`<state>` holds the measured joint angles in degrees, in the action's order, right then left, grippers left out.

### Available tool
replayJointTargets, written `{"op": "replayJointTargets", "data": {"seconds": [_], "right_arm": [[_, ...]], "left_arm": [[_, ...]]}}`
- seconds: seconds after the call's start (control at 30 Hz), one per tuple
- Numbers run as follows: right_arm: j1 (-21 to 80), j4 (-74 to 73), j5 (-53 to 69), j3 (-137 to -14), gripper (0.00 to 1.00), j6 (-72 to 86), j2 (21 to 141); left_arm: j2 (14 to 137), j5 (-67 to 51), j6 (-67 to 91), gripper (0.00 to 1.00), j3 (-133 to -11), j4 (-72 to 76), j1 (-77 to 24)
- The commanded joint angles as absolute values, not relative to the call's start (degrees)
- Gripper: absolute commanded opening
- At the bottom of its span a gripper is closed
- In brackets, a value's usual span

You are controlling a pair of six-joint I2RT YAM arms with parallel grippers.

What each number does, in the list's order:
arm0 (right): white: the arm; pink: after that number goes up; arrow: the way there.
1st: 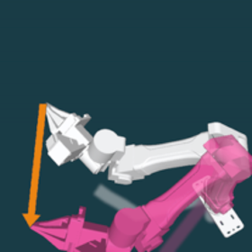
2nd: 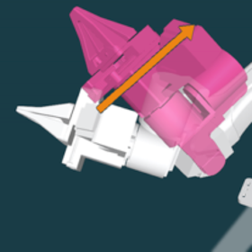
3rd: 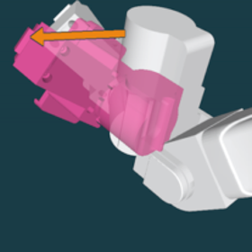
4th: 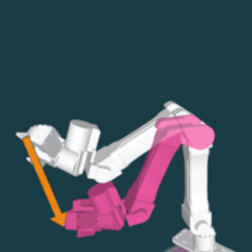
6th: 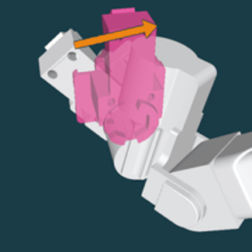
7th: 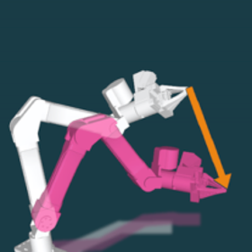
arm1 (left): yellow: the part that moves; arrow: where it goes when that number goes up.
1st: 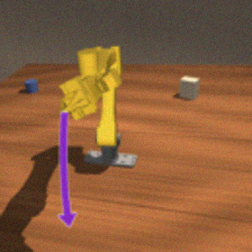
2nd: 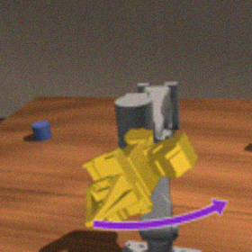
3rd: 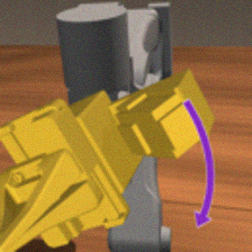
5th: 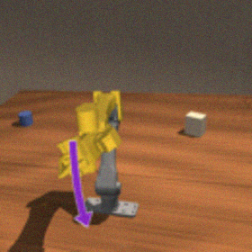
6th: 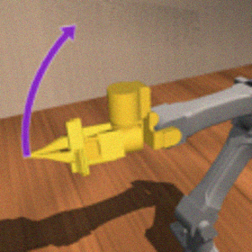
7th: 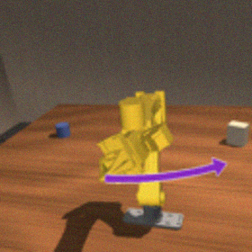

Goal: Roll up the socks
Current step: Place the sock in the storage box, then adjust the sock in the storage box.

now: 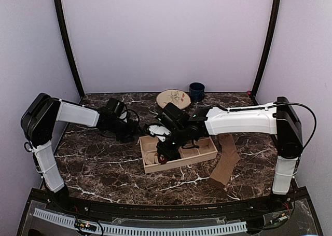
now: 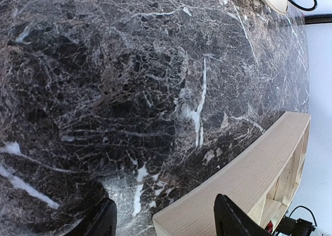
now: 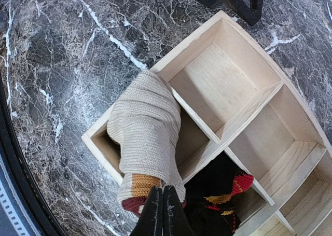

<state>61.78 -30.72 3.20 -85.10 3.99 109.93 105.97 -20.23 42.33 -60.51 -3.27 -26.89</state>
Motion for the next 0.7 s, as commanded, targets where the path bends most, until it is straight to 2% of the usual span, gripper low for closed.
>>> {"op": "replayJointTargets", "data": {"seconds": [0.0, 0.67], "right_arm": [[62.4, -31.9, 3.7, -84.4, 0.00, 4.5, 108.1], [62.2, -33.5, 7.1, -83.4, 0.00, 2.4, 111.5]], "left_arm": [[105.0, -21.3, 42.2, 0.67, -59.5, -3.3, -26.6], [105.6, -20.5, 42.8, 0.67, -59.4, -3.6, -26.7]]}}
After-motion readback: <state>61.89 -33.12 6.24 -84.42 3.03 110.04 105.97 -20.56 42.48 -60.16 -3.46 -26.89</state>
